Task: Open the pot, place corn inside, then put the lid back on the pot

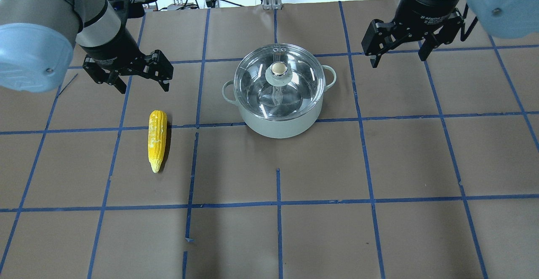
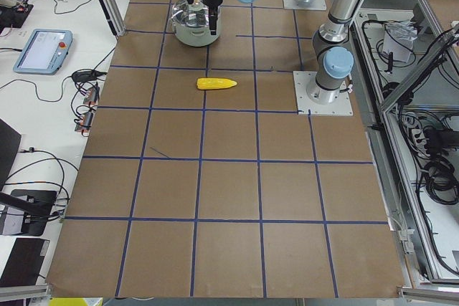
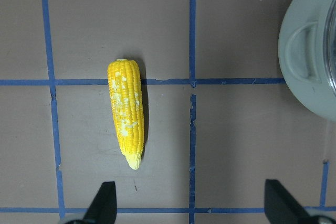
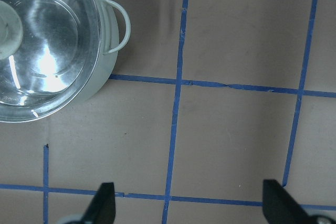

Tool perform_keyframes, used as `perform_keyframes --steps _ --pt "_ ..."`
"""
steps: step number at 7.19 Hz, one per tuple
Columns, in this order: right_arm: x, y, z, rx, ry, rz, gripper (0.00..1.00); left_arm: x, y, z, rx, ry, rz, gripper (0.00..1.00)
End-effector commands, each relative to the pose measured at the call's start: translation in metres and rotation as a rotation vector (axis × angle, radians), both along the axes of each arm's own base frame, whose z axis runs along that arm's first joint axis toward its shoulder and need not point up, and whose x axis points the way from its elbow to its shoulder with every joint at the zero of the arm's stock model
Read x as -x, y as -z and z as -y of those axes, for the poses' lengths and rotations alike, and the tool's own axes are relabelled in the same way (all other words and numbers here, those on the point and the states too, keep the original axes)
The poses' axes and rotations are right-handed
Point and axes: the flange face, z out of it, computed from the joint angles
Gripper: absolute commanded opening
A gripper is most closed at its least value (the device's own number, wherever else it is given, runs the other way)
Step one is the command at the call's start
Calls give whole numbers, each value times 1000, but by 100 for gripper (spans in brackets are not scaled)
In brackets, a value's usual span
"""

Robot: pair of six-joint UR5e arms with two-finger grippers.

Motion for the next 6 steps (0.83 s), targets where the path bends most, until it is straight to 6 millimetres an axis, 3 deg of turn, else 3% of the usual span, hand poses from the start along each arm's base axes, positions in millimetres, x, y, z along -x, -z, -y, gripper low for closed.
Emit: perform_keyframes --steps 1,4,5,6 --pt "0 0 0 -2 1 -1 100 0 3 2 -4 -5 -5 100" --pt "0 2 0 -7 1 2 100 -1 7 0 -26 14 8 100" --pt "0 2 0 -9 1 2 100 -14 10 7 -19 29 -1 100" --pt "0 1 -1 -4 1 4 100 -50 17 16 -29 -15 -13 100"
